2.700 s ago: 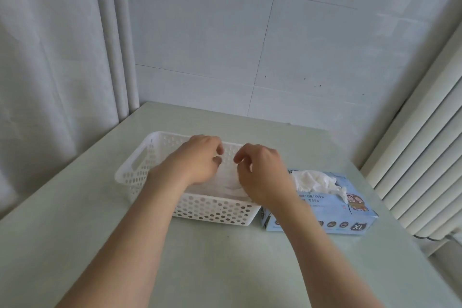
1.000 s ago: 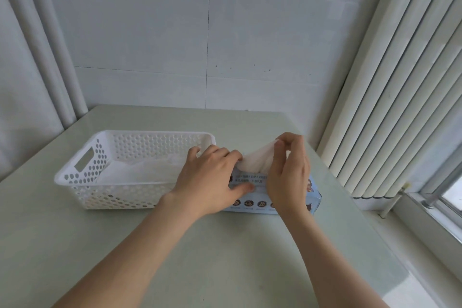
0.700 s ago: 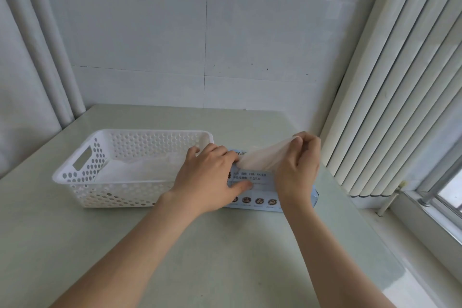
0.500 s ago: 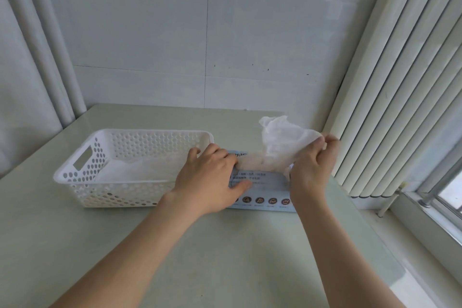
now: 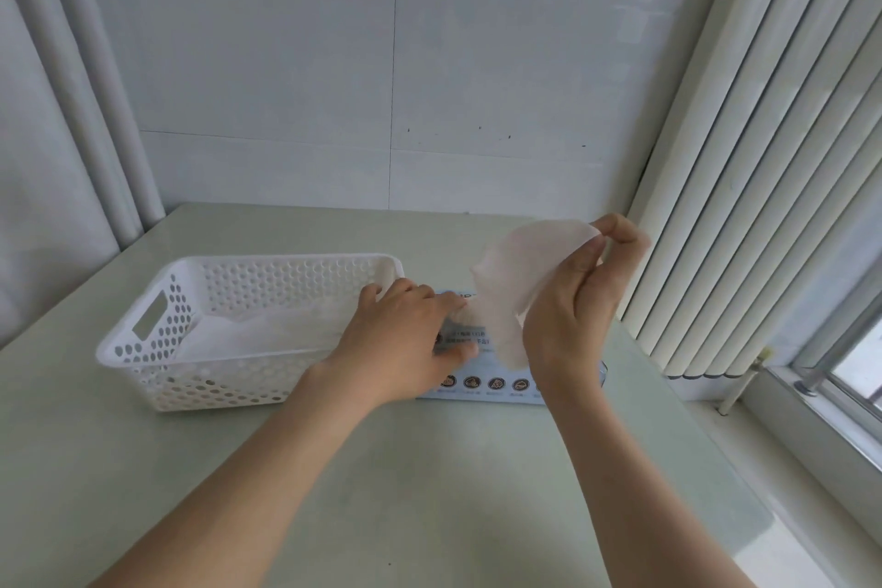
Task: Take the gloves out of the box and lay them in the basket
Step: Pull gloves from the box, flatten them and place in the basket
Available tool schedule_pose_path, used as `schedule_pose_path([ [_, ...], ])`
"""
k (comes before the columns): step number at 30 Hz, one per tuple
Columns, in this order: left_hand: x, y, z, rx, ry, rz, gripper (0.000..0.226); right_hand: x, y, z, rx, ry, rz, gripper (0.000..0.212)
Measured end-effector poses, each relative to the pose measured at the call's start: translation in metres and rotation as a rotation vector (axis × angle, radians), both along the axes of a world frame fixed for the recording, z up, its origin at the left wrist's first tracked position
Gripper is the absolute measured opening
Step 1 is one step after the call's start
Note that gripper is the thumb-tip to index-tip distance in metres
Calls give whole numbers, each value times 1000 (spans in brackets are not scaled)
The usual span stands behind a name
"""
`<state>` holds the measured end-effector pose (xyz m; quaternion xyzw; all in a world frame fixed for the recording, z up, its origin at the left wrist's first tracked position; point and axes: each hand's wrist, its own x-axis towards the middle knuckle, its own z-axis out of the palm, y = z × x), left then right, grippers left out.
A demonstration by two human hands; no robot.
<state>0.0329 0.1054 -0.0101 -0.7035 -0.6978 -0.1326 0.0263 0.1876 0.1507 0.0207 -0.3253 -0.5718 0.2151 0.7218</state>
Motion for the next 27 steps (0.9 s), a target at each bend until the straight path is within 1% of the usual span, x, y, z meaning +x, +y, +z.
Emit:
schedule_pose_path([
  [1, -3, 0, 4, 12, -88, -19, 44, -2, -1, 2, 7, 0, 9, 13],
  [2, -6, -1, 9, 25, -204, -36, 34, -5, -1, 4, 4, -9, 30, 13],
  [3, -9, 0, 13, 32, -336, -44, 28, -8, -1, 5, -8, -27, 65, 13],
  [5, -18, 0, 25, 103, -625, -10, 38, -15, -1, 9, -34, -92, 169, 15],
  [7, -27, -2, 37, 180, -962, 51, 39, -22, -1, 12, -78, -152, 291, 14],
  [9, -33, -7, 49, 140, -1292, 55, 29, -30, 0, 16, -144, -163, 420, 13],
  [10, -37, -11, 54, 96, -1453, 55, 30, -34, 1, 18, -180, -158, 486, 13],
  [11, -38, -15, 59, 37, -1587, 64, 36, -38, 2, 21, -214, -156, 540, 12],
  [12, -42, -17, 62, -26, -1651, 67, 47, -43, 2, 24, -246, -156, 592, 13],
  [14, -51, -17, 62, -119, -1648, 38, 63, -50, 2, 30, -310, -168, 686, 18],
  [15, -55, -15, 60, -135, -1628, 30, 63, -52, 2, 33, -331, -186, 713, 21],
  [17, -64, -14, 56, -128, -1602, 22, 55, -59, 3, 38, -355, -230, 742, 24],
  [19, -69, -13, 54, -58, -1627, 31, 43, -64, 8, 38, -379, -254, 761, 23],
  [21, -72, -12, 53, 83, -1657, 73, 31, -65, 12, 37, -426, -289, 756, 20],
  [23, -75, -12, 53, 242, -1646, 119, 34, -64, 16, 34, -479, -381, 735, 17],
  [24, -77, -12, 53, 303, -1626, 130, 37, -64, 18, 32, -500, -444, 718, 24],
  [25, -79, -11, 53, 339, -1601, 140, 37, -63, 20, 31, -513, -501, 694, 31],
  [26, -81, -11, 53, 360, -1571, 149, 36, -64, 22, 29, -511, -548, 662, 32],
  [27, -83, -12, 53, 364, -1544, 153, 34, -65, 23, 28, -499, -584, 626, 26],
])
